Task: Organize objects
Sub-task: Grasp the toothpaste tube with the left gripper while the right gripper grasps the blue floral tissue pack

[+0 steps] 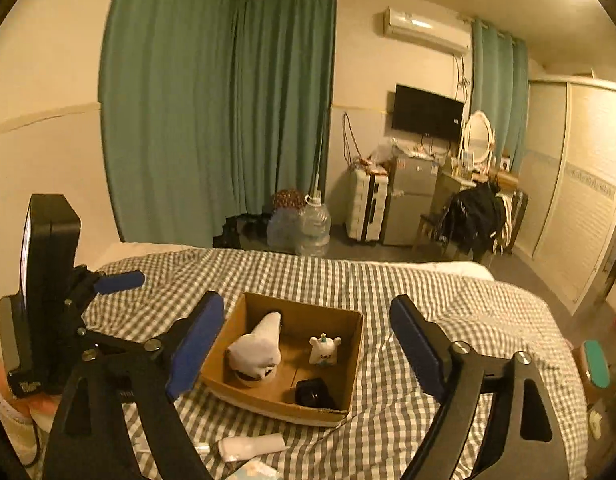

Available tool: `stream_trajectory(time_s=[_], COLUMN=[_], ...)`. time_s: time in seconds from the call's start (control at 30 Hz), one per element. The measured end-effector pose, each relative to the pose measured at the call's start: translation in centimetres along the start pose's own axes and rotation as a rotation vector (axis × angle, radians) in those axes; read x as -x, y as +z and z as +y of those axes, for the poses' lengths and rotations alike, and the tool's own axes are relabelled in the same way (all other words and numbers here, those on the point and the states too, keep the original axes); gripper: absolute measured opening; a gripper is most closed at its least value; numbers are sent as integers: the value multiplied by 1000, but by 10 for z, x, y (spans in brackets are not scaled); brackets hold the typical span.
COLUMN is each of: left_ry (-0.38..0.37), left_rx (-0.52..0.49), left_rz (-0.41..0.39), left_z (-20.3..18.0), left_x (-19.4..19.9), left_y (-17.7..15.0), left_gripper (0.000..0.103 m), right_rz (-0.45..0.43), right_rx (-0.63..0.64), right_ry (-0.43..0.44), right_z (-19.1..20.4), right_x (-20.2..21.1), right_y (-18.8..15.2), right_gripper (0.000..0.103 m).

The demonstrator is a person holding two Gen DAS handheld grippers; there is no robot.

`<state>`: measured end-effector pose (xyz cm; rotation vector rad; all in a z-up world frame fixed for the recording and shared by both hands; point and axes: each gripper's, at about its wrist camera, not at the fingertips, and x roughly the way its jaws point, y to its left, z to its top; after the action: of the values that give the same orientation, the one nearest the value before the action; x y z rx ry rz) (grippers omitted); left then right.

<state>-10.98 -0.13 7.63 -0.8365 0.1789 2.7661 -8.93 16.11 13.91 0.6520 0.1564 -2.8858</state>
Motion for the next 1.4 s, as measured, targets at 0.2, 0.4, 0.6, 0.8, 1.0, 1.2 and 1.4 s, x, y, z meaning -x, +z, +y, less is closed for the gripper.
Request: stream_trajectory(time_s=[0.2, 0.4, 0.6, 0.8, 1.0, 1.2, 1.4], left_ry=[-17, -43, -65, -85, -66, -60, -87], left_rx=[-28, -57, -51, -66, -130, -202, -227], left_rz=[-26, -14, 47, 134, 224, 326, 451], left_z=[1, 2, 1, -6, -14, -21, -26], left_x=[32, 36, 12, -26, -63, -86, -106], left_y=[-11, -41, -82, -127, -161, -193, -214], left_gripper=[101, 102, 102, 102, 102, 102, 90], right_rz=[-30, -25, 20, 151, 278, 388, 427], right_rx=[39, 23, 2, -36, -72, -96, -137], right_ry=[-11, -20, -50, -53, -55, -34, -14], right_z=[22, 36, 48, 50, 43, 41, 34], right_x=[40, 55, 43, 0, -38, -70, -80], right_y=[-3, -40, -96, -148, -189, -219, -232], right_gripper=[89, 90, 90, 90, 90, 90, 90])
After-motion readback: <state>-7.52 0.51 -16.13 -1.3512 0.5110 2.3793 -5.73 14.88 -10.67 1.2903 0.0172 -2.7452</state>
